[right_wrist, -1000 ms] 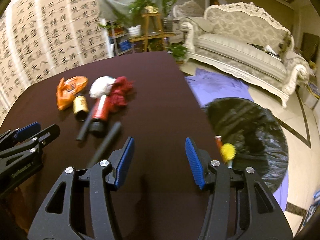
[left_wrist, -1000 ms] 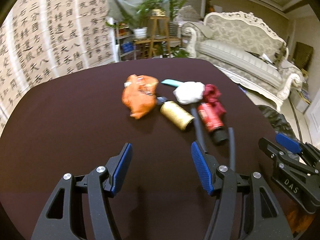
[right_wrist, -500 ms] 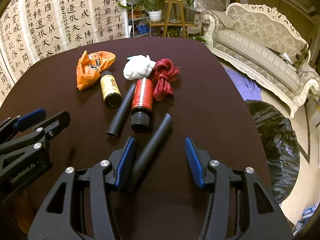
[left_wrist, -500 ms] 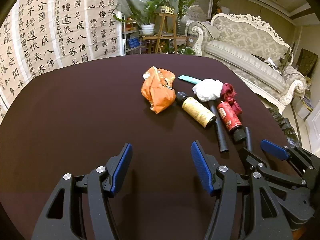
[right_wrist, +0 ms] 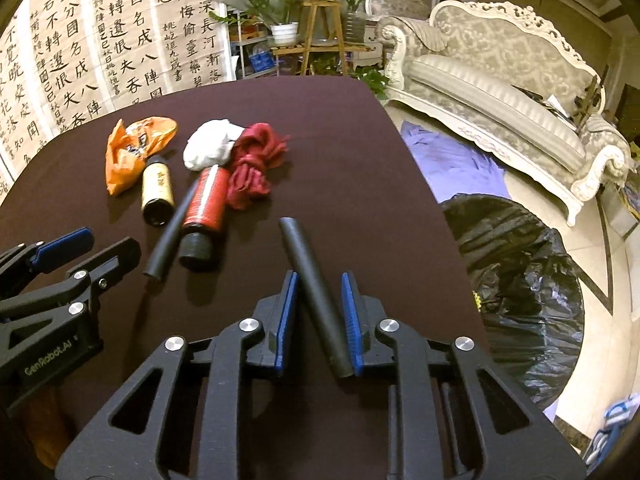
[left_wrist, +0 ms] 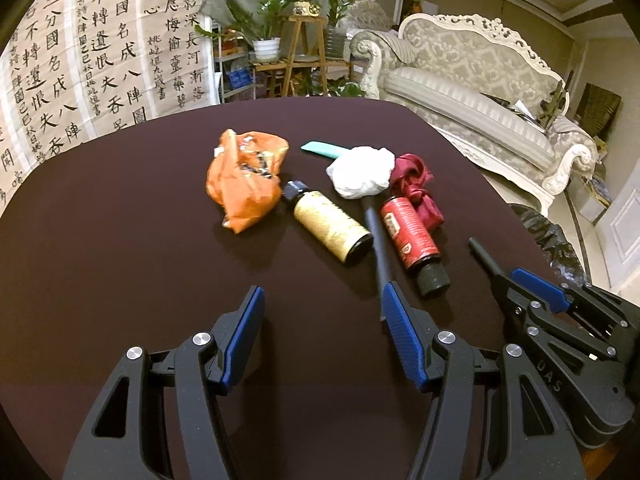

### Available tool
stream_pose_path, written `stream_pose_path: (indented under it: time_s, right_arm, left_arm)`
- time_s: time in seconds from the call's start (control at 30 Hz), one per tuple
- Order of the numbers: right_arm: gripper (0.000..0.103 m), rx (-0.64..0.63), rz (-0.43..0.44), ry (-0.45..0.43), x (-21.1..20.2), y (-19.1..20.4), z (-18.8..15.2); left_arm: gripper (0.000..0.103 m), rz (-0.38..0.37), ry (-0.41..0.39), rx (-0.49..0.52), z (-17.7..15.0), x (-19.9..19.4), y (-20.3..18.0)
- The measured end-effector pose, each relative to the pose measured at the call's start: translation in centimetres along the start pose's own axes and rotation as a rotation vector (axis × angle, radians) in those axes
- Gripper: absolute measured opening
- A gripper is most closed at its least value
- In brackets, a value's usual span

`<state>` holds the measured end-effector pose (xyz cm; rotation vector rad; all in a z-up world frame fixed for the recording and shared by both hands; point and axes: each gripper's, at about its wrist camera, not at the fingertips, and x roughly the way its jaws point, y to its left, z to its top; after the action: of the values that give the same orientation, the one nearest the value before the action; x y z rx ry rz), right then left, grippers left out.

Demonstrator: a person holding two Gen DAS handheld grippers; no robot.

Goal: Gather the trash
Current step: 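Grasp a black tube with the right gripper while the left grasps another black tube, then carry both black tubes over the bin and open both grippers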

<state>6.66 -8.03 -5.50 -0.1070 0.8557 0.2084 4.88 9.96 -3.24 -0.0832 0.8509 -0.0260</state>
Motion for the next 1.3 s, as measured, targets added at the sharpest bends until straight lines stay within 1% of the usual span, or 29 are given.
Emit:
stream_pose_path:
  time_s: [0.2,0.3,0.37,0.43,0.47,0.53,0.6,0.77,0.97,1.07,1.2,1.27,1.3]
  right_arm:
    - [0.019,0.001,0.014,-0.007,0.4,-0.5,0.3]
    - [0.019,0.004,0.026,-0.009,0.5,-0.8,0.5]
    - [0.019,0.006,0.033,-0.010,0.6,-0.9,0.5]
    - [0.019,0.007,0.038,-0.010,0.6,-0.9,0.6]
    - [0.019,0.007,0.039,-0.010,0.6,-1.0,0.6]
    - [0.020,0.005,0.039,-0.011,0.7,-1.0,0.5]
    - [0.020,0.006,0.039,-0.010,0.7,-1.0,0.5]
    - [0.020,0.001,0.032,-0.011,0.5,-0.9,0.4]
    - [0.019,-0.001,0.031,-0.009,-0.1,-0.8,-0.5]
    - [0.013,0.004,0.030,-0.009,-0.6,-0.6,-1.2]
    - [0.013,0.004,0.030,-0.010,-1.3,-0.4,-2.2]
    - [0.013,0.002,0.027,-0.011,-1.4,-0.3,-2.4]
    - [0.013,0.001,0.026,-0.011,-1.5,-0.2,-2.4]
  left_arm:
    - [0.060,-0.006,0.014,0.015,0.5,0.8,-1.2]
    - [0.060,0.003,0.021,0.028,0.7,1.2,-1.7]
    - [0.053,0.003,0.029,0.043,0.7,1.6,-2.1]
    - [0.040,0.013,0.023,0.066,0.7,1.6,-2.4]
    - [0.036,0.014,0.020,0.078,0.7,1.6,-2.6]
    - [0.022,0.007,0.017,0.094,0.4,1.4,-2.7]
    - [0.015,0.001,0.018,0.096,0.2,1.2,-2.7]
    - [0.015,-0.014,0.021,0.092,-0.5,0.5,-2.4]
    - [0.015,-0.022,0.023,0.100,-1.7,-0.7,-2.2]
    - [0.015,-0.029,0.025,0.098,-2.4,-1.3,-2.1]
    - [0.015,-0.032,0.022,0.093,-2.6,-1.4,-1.9]
    - [0.025,-0.040,0.025,0.075,-2.2,-1.2,-1.7]
    - [0.039,-0.042,0.025,0.064,-2.0,-1.0,-1.5]
